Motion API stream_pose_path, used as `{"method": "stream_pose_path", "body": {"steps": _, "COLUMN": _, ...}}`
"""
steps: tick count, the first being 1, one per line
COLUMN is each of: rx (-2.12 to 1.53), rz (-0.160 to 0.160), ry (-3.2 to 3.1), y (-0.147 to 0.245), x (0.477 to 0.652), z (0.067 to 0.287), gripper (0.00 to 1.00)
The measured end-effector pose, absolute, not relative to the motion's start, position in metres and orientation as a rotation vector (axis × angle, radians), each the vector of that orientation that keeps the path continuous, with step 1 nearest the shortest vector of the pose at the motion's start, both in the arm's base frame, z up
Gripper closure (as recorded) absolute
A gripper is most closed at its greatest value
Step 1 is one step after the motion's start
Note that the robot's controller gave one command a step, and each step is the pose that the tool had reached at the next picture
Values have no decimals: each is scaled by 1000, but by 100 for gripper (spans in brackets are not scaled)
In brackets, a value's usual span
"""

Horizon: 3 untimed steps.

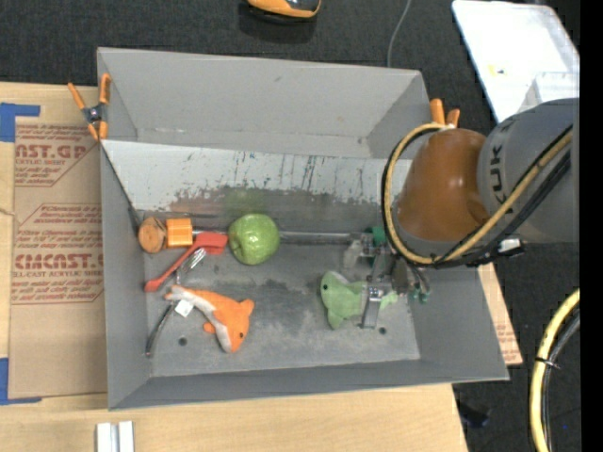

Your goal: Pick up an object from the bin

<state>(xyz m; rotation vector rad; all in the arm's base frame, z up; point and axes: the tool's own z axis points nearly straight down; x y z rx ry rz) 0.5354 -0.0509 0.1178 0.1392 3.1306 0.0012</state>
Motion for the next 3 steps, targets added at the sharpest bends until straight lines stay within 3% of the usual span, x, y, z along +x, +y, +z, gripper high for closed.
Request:
{"method": "stream_pose_path", "body": {"steps": 1, "rx": 322, "rz": 3, "ry": 3113, "y": -53, "x": 532, "z": 68, "gripper": 0}}
{"method": "stream_pose_path", "body": {"steps": 3, "rx": 342, "rz": 3, "ry": 3109, "y": -52, "x": 532, "z": 69, "gripper": 0}}
